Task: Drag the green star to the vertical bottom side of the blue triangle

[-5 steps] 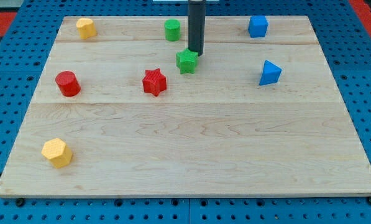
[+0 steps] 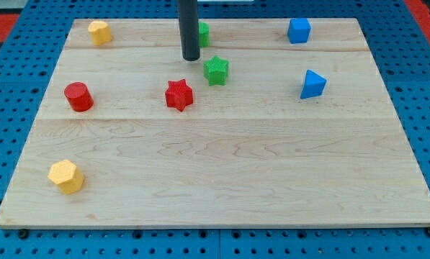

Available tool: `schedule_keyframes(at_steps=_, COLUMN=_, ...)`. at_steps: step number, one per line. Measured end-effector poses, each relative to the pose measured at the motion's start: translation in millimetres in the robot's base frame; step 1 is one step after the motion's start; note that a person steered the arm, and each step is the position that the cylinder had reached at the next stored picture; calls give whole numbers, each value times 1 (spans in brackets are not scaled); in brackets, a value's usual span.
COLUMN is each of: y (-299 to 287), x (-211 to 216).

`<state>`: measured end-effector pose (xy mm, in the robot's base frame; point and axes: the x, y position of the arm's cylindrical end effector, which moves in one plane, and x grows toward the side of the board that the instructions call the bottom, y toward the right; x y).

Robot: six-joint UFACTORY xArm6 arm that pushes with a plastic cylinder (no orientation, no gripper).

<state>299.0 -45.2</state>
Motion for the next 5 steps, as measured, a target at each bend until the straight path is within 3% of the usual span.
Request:
schedule_keyframes(at_steps=4, y=0, x=14)
schedule_keyframes(at_steps=5, y=12, x=41)
